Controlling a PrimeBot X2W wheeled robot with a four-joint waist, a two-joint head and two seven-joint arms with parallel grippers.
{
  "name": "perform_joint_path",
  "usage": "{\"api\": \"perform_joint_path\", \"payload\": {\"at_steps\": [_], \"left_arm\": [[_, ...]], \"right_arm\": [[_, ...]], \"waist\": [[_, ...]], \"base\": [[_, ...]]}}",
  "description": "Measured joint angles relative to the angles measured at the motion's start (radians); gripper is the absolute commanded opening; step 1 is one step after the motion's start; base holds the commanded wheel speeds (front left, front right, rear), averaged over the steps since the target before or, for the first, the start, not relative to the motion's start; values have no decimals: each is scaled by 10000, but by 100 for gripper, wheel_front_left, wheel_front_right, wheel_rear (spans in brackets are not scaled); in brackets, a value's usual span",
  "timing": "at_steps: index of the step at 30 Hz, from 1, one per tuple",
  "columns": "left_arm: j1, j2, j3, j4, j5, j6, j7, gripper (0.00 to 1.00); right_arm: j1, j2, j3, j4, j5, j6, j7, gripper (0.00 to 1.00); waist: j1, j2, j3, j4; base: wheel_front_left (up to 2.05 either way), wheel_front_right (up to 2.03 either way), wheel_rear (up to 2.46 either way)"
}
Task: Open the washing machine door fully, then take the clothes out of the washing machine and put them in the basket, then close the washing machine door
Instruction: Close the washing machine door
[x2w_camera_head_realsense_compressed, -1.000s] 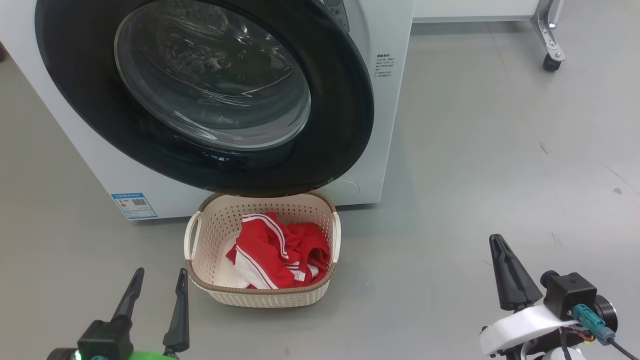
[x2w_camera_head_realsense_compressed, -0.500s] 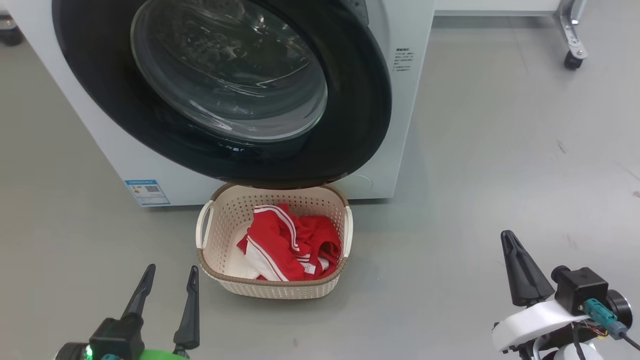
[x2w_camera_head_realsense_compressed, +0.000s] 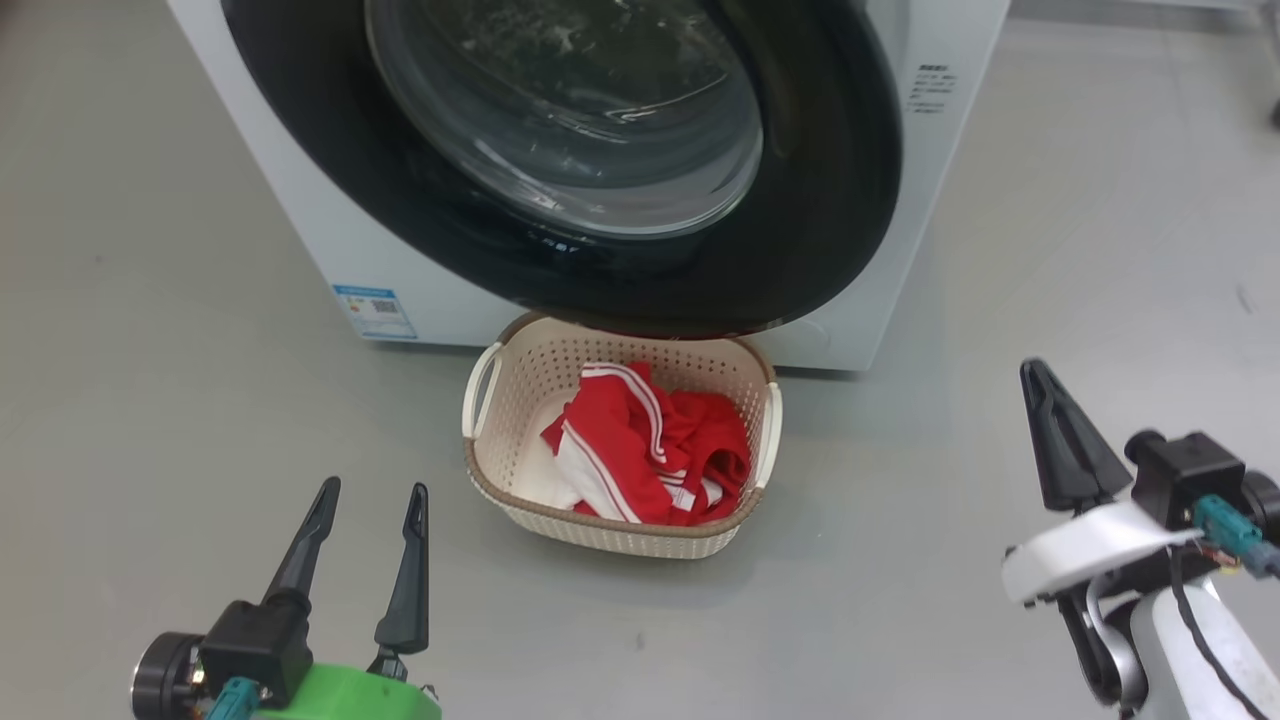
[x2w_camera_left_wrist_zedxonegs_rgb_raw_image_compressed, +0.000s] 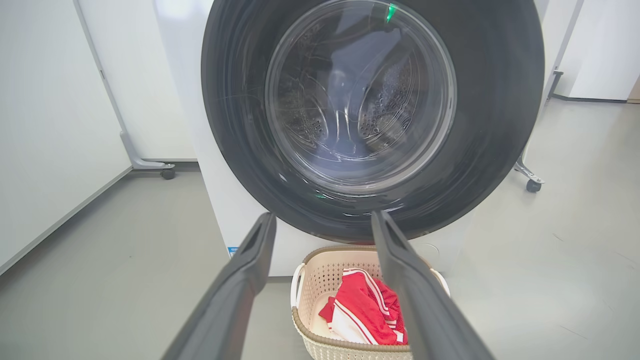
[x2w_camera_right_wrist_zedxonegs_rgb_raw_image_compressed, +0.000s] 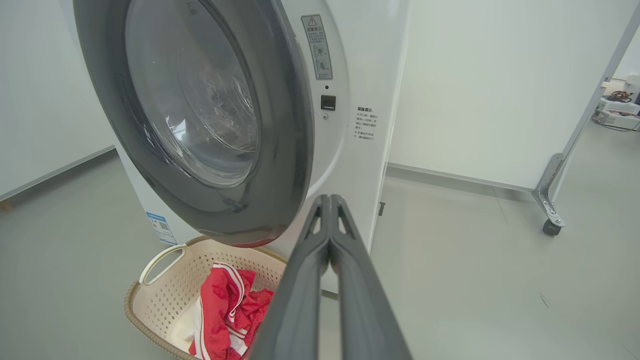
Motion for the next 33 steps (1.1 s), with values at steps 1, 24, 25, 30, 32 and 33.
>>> {"api": "perform_joint_path", "payload": {"at_steps": [1, 24, 25, 30, 32, 33], "left_arm": [[-56, -17, -2, -2, 0, -2, -40, 100], [-1510, -253, -272, 92, -19, -100, -470, 100], [-1554, -267, -305, 130, -19, -102, -472, 100], [-1777, -378, -430, 328, -21, -178, -564, 100], [-1799, -384, -453, 410, -35, -178, -575, 100], [-1800, -385, -462, 453, -35, -178, -598, 100]], "right_arm": [[-186, 2, 12, -2, 0, 15, 25, 0], [-4705, 54, 754, 920, -328, 554, 905, 0], [-4870, 56, 759, 993, -337, 554, 905, 0], [-5335, 42, 759, 1492, -341, 617, 934, 0], [-5478, 40, 757, 1641, -339, 629, 943, 0], [-5572, 35, 754, 1735, -339, 648, 943, 0]], "waist": [[0, 0, 73, 82], [0, 0, 1985, 1393], [0, 0, 2049, 1412], [0, 0, 2266, 1540], [0, 0, 2316, 1585], [1, 0, 2333, 1604]], "base": [[0, 0, 0], [0, 0, 0], [0, 0, 0], [0, 0, 0], [0, 0, 0], [0, 0, 0]]}}
